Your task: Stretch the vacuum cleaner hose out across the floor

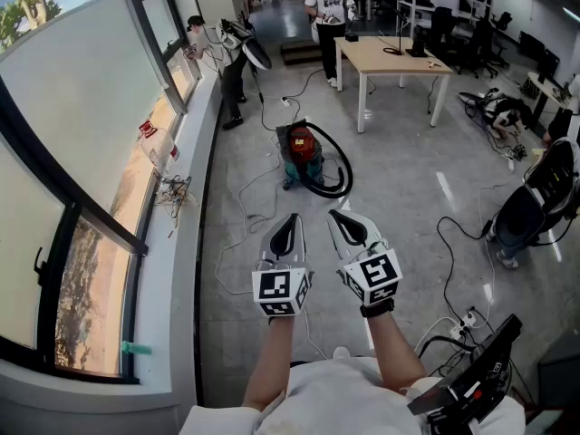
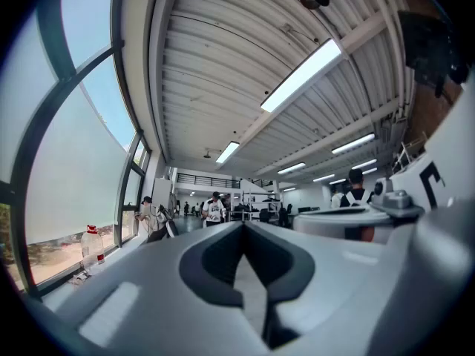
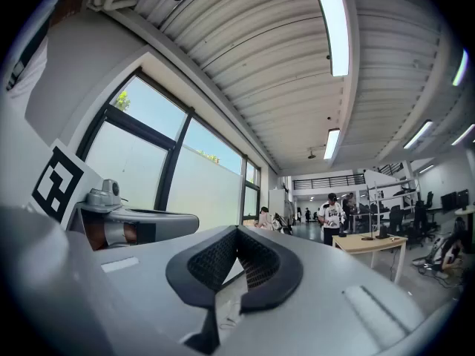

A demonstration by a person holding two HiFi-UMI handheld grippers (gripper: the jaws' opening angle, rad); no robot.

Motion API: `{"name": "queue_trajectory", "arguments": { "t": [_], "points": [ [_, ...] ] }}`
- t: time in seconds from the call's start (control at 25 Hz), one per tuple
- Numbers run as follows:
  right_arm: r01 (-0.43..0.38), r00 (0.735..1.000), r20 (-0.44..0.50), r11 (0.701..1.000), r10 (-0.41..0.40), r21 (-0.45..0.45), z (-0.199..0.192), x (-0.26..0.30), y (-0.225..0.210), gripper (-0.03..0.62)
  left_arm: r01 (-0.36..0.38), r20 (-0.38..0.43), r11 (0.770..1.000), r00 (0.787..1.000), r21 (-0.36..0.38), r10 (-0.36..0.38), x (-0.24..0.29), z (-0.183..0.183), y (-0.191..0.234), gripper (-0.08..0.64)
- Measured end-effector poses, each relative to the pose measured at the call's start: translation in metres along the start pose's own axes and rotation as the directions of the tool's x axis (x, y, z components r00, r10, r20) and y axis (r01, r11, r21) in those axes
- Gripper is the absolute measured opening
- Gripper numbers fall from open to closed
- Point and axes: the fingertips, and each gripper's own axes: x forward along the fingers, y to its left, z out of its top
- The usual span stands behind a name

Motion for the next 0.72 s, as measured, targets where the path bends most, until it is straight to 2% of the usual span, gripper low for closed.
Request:
{"name": "queue_trajectory", "arguments": {
  "t": [0.28,0.48,0.6,0.72],
  "points": [
    [-0.001,0.999,-0.032,0.999,0.002,0.051,-0.032,0.019,-0.060,-0.002,0.008,-0.037,1.000,0.999,0.013,-0.008,0.056,-0.016,-0.019,0.002],
    [0.007,0.999,-0.053,0.998,-0.004,0.058,-0.055,0.063,-0.089,-0.002,0.036,-0.056,0.999,0.998,-0.016,-0.036,0.109,-0.035,0.004,0.002],
    [0.013,0.996,-0.085,0.999,-0.009,0.042,-0.076,0.102,-0.113,-0.002,0.077,-0.062,0.996,0.995,-0.050,-0.080,0.159,-0.052,0.019,0.002],
    [-0.003,0.992,-0.125,0.999,0.009,0.049,-0.086,0.154,-0.139,-0.002,0.124,-0.050,0.991,0.991,-0.056,-0.127,0.218,-0.049,0.038,0.000]
  ]
}}
